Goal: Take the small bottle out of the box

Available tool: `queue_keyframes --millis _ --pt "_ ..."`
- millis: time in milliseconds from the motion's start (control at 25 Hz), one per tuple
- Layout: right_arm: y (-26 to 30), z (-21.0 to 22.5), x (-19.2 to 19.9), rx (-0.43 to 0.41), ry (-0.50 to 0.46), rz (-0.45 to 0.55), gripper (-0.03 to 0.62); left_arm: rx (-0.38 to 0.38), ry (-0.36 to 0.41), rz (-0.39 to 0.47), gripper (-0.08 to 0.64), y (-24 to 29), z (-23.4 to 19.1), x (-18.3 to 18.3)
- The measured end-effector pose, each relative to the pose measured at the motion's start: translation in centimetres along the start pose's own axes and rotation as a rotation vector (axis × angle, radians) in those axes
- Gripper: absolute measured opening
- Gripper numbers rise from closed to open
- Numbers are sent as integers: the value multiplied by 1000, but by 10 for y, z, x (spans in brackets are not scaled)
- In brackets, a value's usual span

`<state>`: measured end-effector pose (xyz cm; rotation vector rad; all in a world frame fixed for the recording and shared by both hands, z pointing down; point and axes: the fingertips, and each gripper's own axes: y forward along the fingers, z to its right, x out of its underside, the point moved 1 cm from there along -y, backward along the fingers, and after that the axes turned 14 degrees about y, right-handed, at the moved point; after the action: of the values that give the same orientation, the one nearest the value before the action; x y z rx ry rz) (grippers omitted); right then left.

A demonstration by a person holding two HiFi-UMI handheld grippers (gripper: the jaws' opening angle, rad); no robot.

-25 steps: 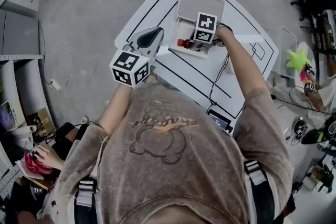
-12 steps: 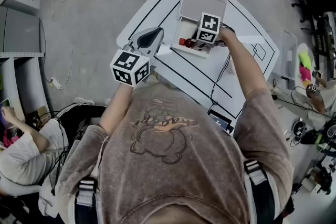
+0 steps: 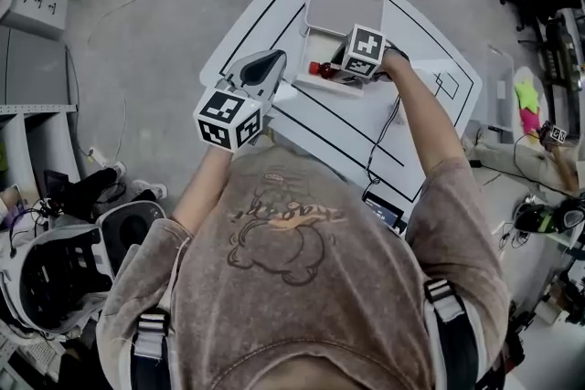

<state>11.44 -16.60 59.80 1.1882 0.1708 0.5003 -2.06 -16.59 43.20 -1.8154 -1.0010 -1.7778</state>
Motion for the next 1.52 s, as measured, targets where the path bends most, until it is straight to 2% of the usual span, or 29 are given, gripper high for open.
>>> queue_keyframes --millis 200,400,560,840,1000,1160,1520 --pt "-10 0 -9 73 -43 49 185 17 9 4 8 0 2 -4" --pt "-39 7 -21 214 -74 119 186 51 16 1 8 3 4 -9" --pt "-66 9 -28 305 -82 214 186 76 25 -1 8 8 8 -9" --pt "-127 6 -15 511 -56 409 186 153 56 5 8 28 23 -17" --pt "-162 0 -2 641 -7 540 186 205 68 6 8 42 32 -19" --pt "-194 -6 19 737 85 683 186 259 84 8 8 54 42 -21" --pt "-234 -37 76 869 287 968 186 324 142 36 8 67 57 -37"
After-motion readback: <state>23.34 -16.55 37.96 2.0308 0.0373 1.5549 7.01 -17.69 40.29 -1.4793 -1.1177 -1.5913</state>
